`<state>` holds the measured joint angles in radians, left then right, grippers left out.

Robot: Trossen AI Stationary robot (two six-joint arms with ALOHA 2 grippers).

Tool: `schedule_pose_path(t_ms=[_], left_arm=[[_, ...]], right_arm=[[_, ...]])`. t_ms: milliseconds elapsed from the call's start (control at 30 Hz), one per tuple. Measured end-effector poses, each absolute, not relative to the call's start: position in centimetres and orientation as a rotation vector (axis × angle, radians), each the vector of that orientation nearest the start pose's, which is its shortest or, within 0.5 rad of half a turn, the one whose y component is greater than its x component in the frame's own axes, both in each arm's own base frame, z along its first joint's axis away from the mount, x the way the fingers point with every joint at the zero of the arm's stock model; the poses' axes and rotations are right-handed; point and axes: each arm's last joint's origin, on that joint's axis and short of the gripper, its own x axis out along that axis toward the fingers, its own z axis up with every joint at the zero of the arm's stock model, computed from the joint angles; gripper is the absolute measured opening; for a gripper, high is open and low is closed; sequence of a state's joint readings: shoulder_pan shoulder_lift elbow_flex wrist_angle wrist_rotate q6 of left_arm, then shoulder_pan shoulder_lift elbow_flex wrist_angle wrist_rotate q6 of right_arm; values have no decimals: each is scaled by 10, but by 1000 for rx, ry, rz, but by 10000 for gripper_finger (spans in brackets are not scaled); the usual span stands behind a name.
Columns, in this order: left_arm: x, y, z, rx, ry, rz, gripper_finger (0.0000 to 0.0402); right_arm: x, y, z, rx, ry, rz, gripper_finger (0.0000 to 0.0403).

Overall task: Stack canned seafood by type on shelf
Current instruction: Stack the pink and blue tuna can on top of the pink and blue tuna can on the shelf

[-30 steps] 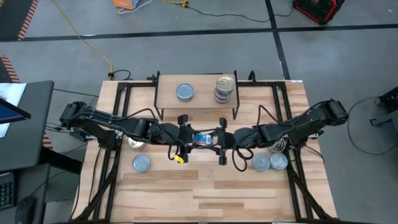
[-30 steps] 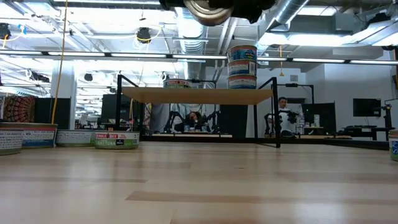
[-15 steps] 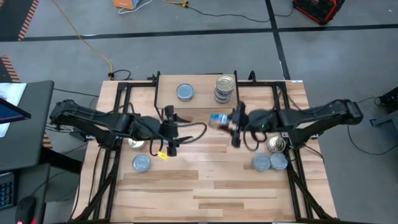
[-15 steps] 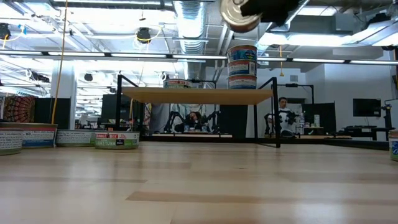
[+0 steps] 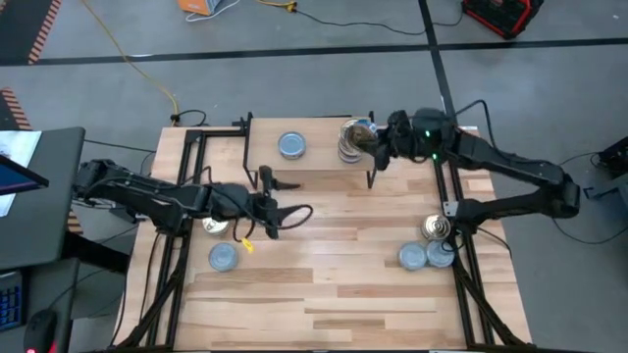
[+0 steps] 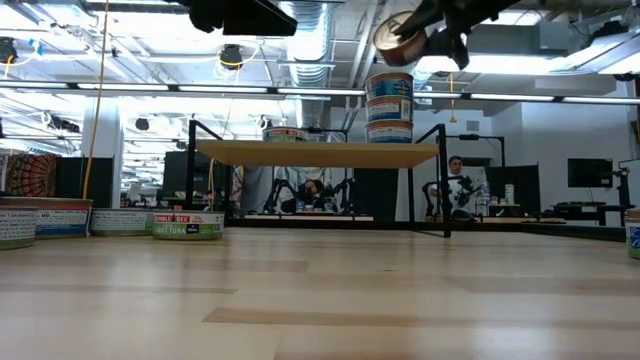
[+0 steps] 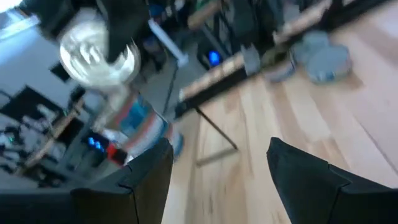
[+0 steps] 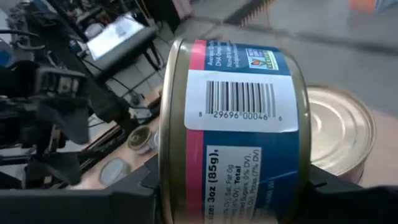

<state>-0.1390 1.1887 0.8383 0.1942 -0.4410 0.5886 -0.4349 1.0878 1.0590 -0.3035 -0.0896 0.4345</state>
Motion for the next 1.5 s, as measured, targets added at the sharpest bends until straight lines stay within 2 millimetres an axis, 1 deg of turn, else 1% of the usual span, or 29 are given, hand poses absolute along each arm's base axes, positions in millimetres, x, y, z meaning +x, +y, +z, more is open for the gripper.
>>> schedule_pose_path(t_ms=[67, 167, 233, 400, 467, 567, 800, 933, 1033, 1133, 1300, 1400, 1500], left_arm=[[260, -17, 307, 618, 176, 235, 251], [253, -10, 306, 599, 119, 247, 251], [247, -8, 302, 591, 115, 264, 251], [238, -6, 304, 586, 99, 306, 251], [235, -5, 305, 598, 97, 316, 251], [233, -3, 308, 630, 91, 347, 251], [230, 5, 308, 666, 133, 429, 251], [230, 9, 307, 674, 153, 446, 251], [230, 12, 306, 671, 165, 455, 251], [230, 14, 305, 663, 175, 460, 251], [230, 14, 305, 665, 174, 460, 251], [230, 14, 305, 664, 173, 460, 251], [230, 14, 305, 665, 174, 460, 251]], right_arm=[[215, -107, 362, 564, 274, -398, 213], [216, -117, 370, 606, 290, -374, 213], [218, -122, 377, 638, 292, -360, 213], [220, -130, 392, 678, 281, -312, 213], [221, -136, 394, 698, 283, -295, 214], [226, -149, 393, 752, 308, -231, 214], [237, -177, 378, 881, 419, -219, 214], [239, -182, 380, 869, 430, -180, 214], [240, -187, 375, 892, 449, -170, 219], [239, -187, 374, 891, 457, -164, 235], [232, -189, 373, 908, 480, -180, 267], [227, -192, 372, 919, 488, -199, 280], [223, -193, 375, 924, 488, -212, 289]])
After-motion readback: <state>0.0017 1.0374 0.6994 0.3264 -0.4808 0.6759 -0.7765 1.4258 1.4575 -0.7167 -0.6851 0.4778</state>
